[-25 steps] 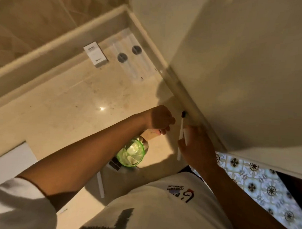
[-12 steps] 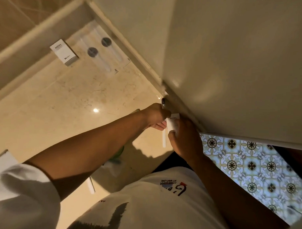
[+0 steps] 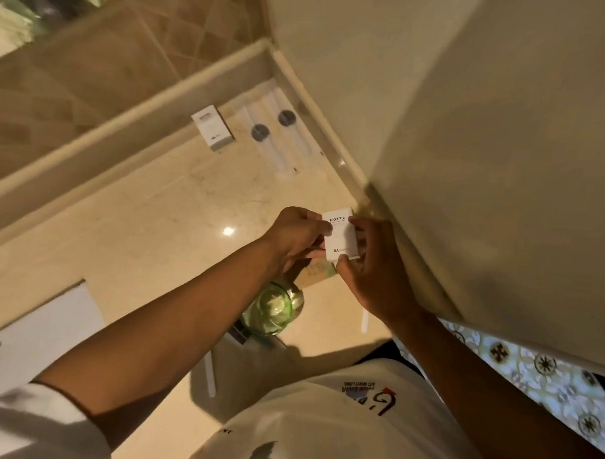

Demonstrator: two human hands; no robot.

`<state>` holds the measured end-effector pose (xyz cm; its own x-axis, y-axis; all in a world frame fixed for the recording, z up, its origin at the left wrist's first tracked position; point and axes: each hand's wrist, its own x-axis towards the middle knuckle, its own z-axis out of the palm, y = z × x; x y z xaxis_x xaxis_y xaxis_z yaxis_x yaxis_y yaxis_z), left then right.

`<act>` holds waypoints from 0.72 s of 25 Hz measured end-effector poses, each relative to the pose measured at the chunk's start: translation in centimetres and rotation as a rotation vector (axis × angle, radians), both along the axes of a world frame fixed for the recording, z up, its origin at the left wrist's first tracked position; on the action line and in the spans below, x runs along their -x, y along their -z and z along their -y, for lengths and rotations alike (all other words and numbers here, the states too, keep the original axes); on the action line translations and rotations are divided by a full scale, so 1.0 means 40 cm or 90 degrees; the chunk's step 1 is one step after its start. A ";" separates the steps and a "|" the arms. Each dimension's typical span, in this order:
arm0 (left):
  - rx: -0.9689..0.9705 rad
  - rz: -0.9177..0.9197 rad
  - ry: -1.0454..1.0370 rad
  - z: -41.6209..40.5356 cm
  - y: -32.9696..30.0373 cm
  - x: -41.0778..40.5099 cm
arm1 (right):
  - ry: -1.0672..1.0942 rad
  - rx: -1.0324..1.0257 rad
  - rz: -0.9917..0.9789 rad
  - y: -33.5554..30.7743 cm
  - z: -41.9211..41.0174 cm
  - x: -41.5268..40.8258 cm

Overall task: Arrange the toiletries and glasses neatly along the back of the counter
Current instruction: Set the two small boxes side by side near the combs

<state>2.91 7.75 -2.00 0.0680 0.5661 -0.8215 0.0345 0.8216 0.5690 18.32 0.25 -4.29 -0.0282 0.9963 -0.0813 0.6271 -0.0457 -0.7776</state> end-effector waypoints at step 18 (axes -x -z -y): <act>-0.096 -0.180 -0.413 -0.170 0.114 0.498 | -0.235 0.005 0.032 0.128 -0.417 0.510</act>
<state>-17.00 14.54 -6.54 -0.5239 0.5294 -0.6673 -0.2706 0.6394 0.7197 -2.07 16.92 -9.40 -0.3810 0.9193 -0.0989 0.6399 0.1850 -0.7459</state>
